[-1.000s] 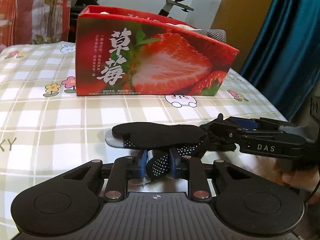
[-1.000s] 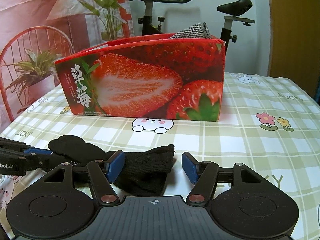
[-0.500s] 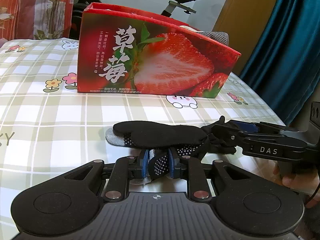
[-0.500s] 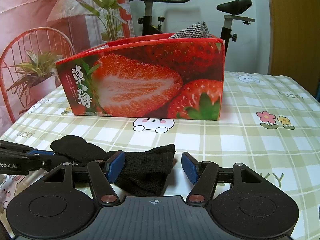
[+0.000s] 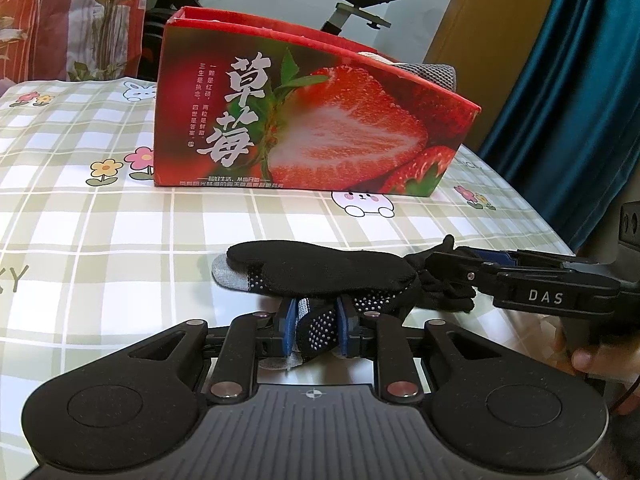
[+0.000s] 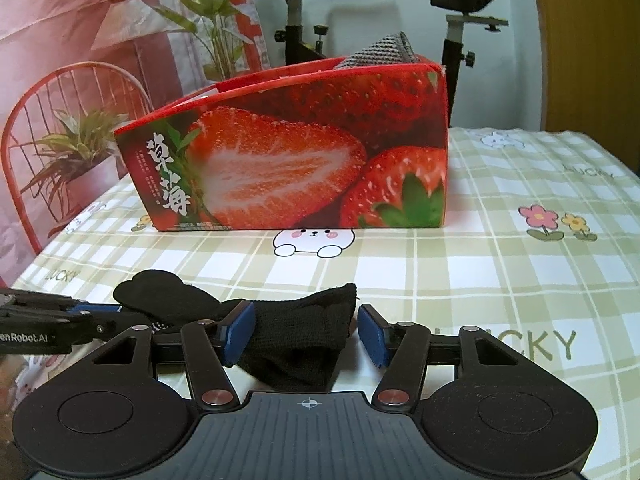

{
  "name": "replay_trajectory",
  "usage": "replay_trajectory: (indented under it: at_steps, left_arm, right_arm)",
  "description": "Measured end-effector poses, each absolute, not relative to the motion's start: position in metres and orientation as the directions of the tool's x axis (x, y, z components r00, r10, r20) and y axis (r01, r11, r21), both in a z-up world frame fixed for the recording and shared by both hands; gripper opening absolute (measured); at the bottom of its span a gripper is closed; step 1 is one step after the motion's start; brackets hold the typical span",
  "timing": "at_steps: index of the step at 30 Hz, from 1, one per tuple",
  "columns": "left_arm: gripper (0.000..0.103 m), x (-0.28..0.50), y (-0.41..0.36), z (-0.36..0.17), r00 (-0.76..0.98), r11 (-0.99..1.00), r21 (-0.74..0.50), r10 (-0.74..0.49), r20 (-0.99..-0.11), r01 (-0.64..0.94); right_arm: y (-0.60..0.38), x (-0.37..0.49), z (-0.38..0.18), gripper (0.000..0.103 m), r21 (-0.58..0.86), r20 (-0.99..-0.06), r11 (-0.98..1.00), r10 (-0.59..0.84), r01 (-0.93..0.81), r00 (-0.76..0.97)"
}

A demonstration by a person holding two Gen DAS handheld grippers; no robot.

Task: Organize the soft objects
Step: 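Close both tools on the black dotted gloves, then lift the gloves with both tools and carry them over the box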

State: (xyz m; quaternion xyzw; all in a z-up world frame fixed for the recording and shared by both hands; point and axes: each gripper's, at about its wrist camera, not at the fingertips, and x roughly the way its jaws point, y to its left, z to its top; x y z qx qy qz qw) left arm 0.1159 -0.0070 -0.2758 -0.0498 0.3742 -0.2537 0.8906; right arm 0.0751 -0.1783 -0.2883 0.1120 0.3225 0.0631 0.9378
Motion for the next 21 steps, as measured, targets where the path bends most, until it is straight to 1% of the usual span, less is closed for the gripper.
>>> replay_trajectory:
  at_steps: [2, 3, 5, 7, 8, 9, 10, 15, 21]
  left_arm:
    - [0.021, 0.116, -0.007, -0.276, 0.590, 0.865, -0.280, -0.491, -0.642, 0.415]
    - [0.020, 0.116, -0.008, -0.275, 0.588, 0.865, -0.281, -0.492, -0.642, 0.417]
    - [0.017, 0.116, -0.008, -0.275, 0.587, 0.863, -0.280, -0.494, -0.641, 0.421]
    - [0.015, 0.115, -0.008, -0.273, 0.590, 0.863, -0.275, -0.494, -0.639, 0.424]
    - [0.015, 0.115, -0.008, -0.273, 0.591, 0.862, -0.276, -0.495, -0.637, 0.425]
    - [0.014, 0.115, -0.007, -0.272, 0.593, 0.862, -0.276, -0.495, -0.635, 0.424]
    - [0.014, 0.115, -0.007, -0.270, 0.598, 0.865, -0.272, -0.491, -0.633, 0.422]
    - [0.012, 0.114, 0.001, -0.257, 0.641, 0.873, -0.270, -0.483, -0.596, 0.407]
    - [0.012, 0.119, 0.005, -0.216, 0.711, 0.869, -0.237, -0.493, -0.502, 0.434]
  right_arm:
    - [-0.179, 0.075, -0.288, 0.052, 0.264, -0.596, 0.964, 0.198, -0.044, 0.778]
    - [-0.179, 0.074, -0.287, 0.047, 0.269, -0.597, 0.962, 0.204, -0.047, 0.776]
    - [-0.177, 0.074, -0.287, 0.044, 0.268, -0.600, 0.962, 0.213, -0.057, 0.771]
    - [-0.175, 0.076, -0.285, 0.035, 0.259, -0.603, 0.963, 0.222, -0.075, 0.766]
    - [-0.175, 0.078, -0.283, 0.025, 0.260, -0.604, 0.961, 0.235, -0.090, 0.762]
    - [-0.174, 0.079, -0.280, 0.018, 0.260, -0.601, 0.960, 0.247, -0.105, 0.760]
    - [-0.172, 0.080, -0.278, 0.017, 0.250, -0.599, 0.961, 0.248, -0.117, 0.761]
    - [-0.165, 0.082, -0.260, 0.015, 0.207, -0.561, 0.961, 0.271, -0.185, 0.782]
    - [-0.167, 0.088, -0.218, 0.014, 0.174, -0.467, 0.958, 0.284, -0.228, 0.837]
